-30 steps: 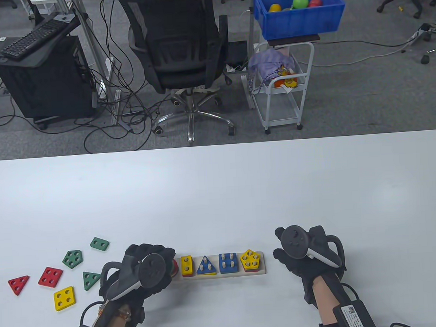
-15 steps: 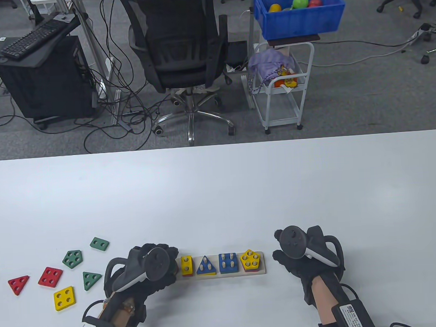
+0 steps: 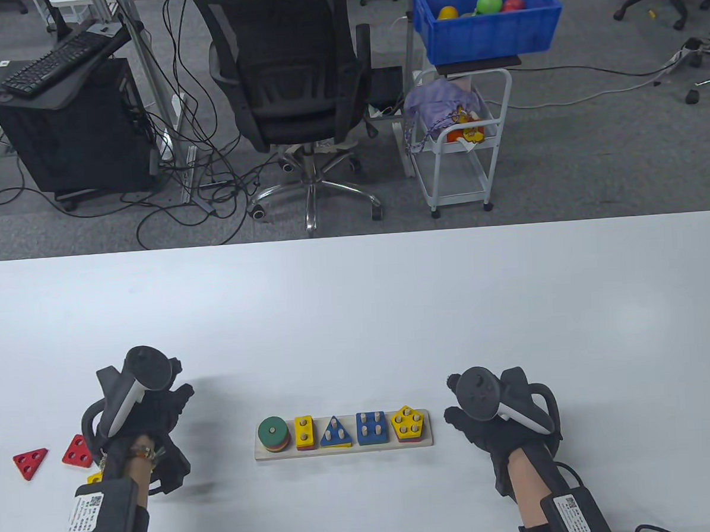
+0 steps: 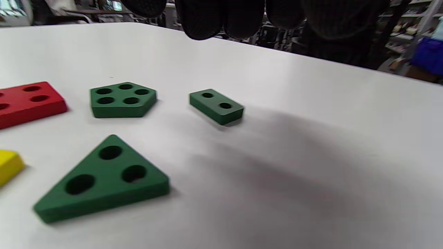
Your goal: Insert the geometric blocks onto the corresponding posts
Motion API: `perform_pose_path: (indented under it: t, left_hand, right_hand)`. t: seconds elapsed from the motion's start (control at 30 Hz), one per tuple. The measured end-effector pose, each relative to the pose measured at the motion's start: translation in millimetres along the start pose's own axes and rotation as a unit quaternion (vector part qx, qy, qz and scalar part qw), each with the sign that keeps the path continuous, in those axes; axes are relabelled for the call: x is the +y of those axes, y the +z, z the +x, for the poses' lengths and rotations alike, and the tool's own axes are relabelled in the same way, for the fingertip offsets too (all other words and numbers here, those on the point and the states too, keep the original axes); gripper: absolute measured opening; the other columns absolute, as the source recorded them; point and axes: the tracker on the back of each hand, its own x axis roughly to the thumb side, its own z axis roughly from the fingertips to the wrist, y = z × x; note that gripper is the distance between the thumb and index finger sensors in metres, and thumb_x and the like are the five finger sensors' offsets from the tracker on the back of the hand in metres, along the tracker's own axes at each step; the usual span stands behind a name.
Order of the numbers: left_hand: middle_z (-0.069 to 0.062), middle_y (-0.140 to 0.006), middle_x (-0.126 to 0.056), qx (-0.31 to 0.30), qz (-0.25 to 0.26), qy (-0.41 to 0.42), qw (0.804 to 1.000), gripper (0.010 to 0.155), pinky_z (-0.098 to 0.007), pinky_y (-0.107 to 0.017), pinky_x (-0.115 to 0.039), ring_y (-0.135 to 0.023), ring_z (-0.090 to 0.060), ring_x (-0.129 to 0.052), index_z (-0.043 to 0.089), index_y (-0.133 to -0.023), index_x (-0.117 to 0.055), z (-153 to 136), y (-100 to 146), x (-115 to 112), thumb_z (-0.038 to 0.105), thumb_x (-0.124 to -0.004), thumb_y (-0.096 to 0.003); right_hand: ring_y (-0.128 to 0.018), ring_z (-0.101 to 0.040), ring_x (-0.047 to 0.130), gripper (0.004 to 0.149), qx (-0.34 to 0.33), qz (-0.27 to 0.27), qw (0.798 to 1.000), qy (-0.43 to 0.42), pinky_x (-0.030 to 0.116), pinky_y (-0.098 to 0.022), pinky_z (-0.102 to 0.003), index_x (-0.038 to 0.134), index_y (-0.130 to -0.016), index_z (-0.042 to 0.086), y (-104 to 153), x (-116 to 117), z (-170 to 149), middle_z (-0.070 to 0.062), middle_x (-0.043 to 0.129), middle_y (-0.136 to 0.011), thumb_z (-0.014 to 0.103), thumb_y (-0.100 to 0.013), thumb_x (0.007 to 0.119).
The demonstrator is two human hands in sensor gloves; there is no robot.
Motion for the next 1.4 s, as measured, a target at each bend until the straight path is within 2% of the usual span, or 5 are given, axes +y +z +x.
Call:
perform_pose_path:
  t: [0.27, 0.7, 1.03, 1.23, 1.4]
  left_hand:
    - [0.007, -0.122, -0.057, 0.101, -0.006, -0.105, 0.989, 0.065, -0.058, -0.083, -0.049, -0.114, -0.026, -0.058, 0.041, -0.108, -0.054, 0, -32, -21, 0.051, -0.077, -0.0486]
    - [0.008, -0.114, -0.07, 0.093, 0.006, -0.197, 0.976, 0.062, -0.055, -0.083, -0.052, -0.109, -0.021, -0.069, 0.038, -0.104, -0.063, 23, -38, -39, 0.045, -0.082, -0.0457]
    - [0.011, -0.117, -0.063, -0.101, 0.041, -0.12, 0.987, 0.063, -0.056, -0.083, -0.051, -0.11, -0.021, -0.066, 0.041, -0.106, -0.056, 64, 19, -20, 0.045, -0.079, -0.0475]
    - [0.01, -0.118, -0.061, -0.271, 0.05, -0.122, 0.953, 0.063, -0.056, -0.083, -0.051, -0.11, -0.021, -0.065, 0.042, -0.106, -0.055, 108, 84, -21, 0.045, -0.078, -0.0482]
    - [0.012, -0.117, -0.063, -0.351, 0.065, -0.164, 0.919, 0.064, -0.056, -0.083, -0.051, -0.11, -0.019, -0.066, 0.043, -0.105, -0.057, 131, 122, -39, 0.047, -0.081, -0.0464]
  right_hand:
    - [-0.089, -0.05, 0.075, 0.064, -0.003, 0.001, 1.0, -0.001, 0.058, -0.06, -0.075, 0.057, -0.103, 0.014, -1, 0, 1, -0.024, 0.062, -0.105, 0.047, -0.049, 0.068]
    - [-0.089, -0.05, 0.075, 0.064, 0.001, 0.006, 1.0, -0.001, 0.058, -0.06, -0.075, 0.057, -0.103, 0.014, -2, 2, -2, -0.024, 0.062, -0.105, 0.047, -0.049, 0.068]
    - [-0.089, -0.05, 0.075, 0.063, 0.0, 0.002, 1.0, 0.001, 0.058, -0.06, -0.075, 0.057, -0.103, 0.014, -2, 1, -2, -0.024, 0.062, -0.105, 0.046, -0.05, 0.068]
    - [-0.089, -0.05, 0.075, 0.064, -0.005, -0.003, 1.0, 0.006, 0.058, -0.06, -0.075, 0.057, -0.103, 0.014, -1, 0, 1, -0.024, 0.062, -0.105, 0.047, -0.049, 0.068]
    - [-0.089, -0.05, 0.075, 0.064, -0.006, -0.004, 1.0, 0.005, 0.058, -0.06, -0.075, 0.057, -0.103, 0.014, 0, 0, 1, -0.024, 0.062, -0.105, 0.046, -0.049, 0.068]
